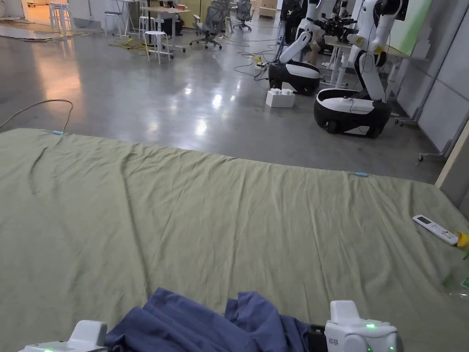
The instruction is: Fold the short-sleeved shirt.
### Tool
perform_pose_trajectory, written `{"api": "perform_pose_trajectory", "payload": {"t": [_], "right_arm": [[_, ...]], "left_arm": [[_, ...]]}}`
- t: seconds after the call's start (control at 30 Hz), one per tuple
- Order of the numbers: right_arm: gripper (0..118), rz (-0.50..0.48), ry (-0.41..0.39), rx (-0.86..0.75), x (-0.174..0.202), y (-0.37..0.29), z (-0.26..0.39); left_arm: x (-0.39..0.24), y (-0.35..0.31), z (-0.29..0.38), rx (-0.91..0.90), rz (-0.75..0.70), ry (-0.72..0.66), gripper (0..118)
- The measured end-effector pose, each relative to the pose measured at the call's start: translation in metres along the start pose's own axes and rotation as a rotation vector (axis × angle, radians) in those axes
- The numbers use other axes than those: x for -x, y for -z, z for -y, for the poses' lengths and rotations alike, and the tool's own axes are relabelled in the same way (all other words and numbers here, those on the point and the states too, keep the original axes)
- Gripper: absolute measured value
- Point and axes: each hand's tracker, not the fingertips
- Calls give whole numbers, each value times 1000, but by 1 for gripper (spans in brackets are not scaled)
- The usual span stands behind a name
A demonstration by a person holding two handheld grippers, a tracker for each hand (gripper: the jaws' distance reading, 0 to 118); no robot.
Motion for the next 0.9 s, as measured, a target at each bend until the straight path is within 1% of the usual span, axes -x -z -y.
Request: {"api": "perform_pose_trajectory", "payload": {"t": [0.03,0.07,0.1,0.13,0.17,0.2,0.23,0.27,0.3,0.4,0.5,0.7,0.8,0.9], "right_arm": [[72,-19,-18,27,2,9,2],[67,-35,-24,37,4,16,5],[57,-42,-24,31,6,20,6],[43,-72,-20,7,6,21,10],[19,-111,-3,-23,5,18,10],[16,-139,17,-11,7,17,8],[15,-176,34,9,8,17,6],[14,-120,19,1,9,12,6],[14,-97,3,-6,10,9,7],[12,-95,14,-68,7,-10,7],[12,-90,51,-145,0,-36,2],[11,-37,61,-313,-10,-98,-21],[11,4,52,-377,-18,-131,-35],[11,31,97,-427,-34,-161,-47]], "left_arm": [[0,-5,-1,-12,5,-8,7],[0,-7,-1,-25,8,-12,7],[0,-8,-1,-26,13,-15,7],[0,-9,-2,-30,20,-20,7],[0,-9,-2,-33,25,-21,7],[-1,-9,-2,-34,28,-12,7],[-3,-9,-2,-33,24,10,7],[-5,-9,-2,-27,14,32,7],[-6,-8,-3,-25,13,41,7],[-2,-14,-8,-51,44,10,7],[-1,-28,-17,-115,36,5,7],[4,-69,-55,-236,86,-9,6],[6,-92,-78,-302,85,13,6],[15,-118,-104,-367,95,-5,6]]}}
